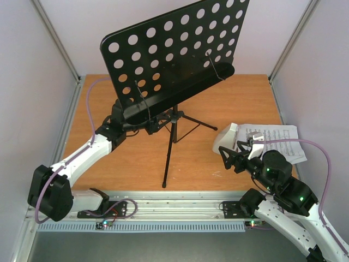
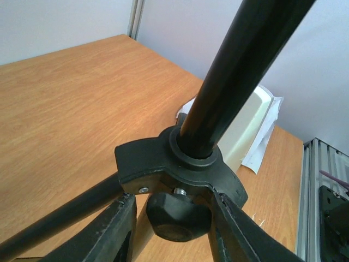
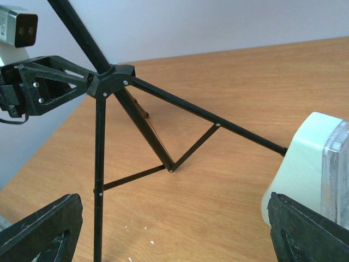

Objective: Pack up the instrument practice props
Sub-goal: Unscrew the knob on the music stand.

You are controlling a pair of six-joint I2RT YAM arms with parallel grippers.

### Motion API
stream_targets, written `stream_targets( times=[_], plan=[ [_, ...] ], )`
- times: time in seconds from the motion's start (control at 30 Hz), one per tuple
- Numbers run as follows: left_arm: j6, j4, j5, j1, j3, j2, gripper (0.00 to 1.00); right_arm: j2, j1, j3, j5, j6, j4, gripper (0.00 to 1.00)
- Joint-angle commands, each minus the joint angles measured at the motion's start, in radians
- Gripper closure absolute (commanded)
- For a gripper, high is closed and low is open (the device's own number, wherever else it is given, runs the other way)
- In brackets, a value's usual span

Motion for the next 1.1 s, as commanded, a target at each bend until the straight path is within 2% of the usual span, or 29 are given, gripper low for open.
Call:
stream_targets(
  times=[0.0, 0.07, 0.23, 0.47, 0.57, 0.8, 0.9, 1.07],
  plan=[
    [0.016, 0.033, 0.005, -0.009, 0.043, 0.025, 0.61, -0.006, 0.005, 0.012, -0.004, 0.007, -0.006, 0.06],
    [0.018, 0.033, 0.008, -0.009, 0.045, 0.031, 0.63, -0.008, 0.005, 0.013, -0.005, 0.009, -0.008, 0.06],
    [0.015, 0.028, 0.021, -0.010, 0.050, 0.039, 0.75, -0.011, 0.005, 0.015, -0.003, 0.010, -0.015, 0.06],
    [-0.031, 0.044, -0.002, -0.010, 0.023, 0.017, 0.84, -0.014, 0.005, 0.014, -0.004, 0.016, -0.017, 0.06],
    [-0.133, 0.083, -0.007, -0.010, -0.007, 0.009, 0.91, -0.013, 0.005, 0.017, 0.008, 0.022, -0.022, 0.06],
    [-0.460, -0.003, -0.082, -0.009, -0.037, -0.005, 0.91, -0.019, 0.005, 0.041, 0.024, 0.032, -0.056, 0.06],
    [-0.581, -0.025, -0.056, -0.009, -0.041, 0.010, 0.91, -0.023, 0.005, 0.043, 0.026, 0.040, -0.059, 0.06],
    [-0.689, 0.076, 0.004, -0.009, -0.073, 0.025, 0.90, -0.027, 0.005, 0.047, 0.029, 0.050, -0.067, 0.06]
  ],
)
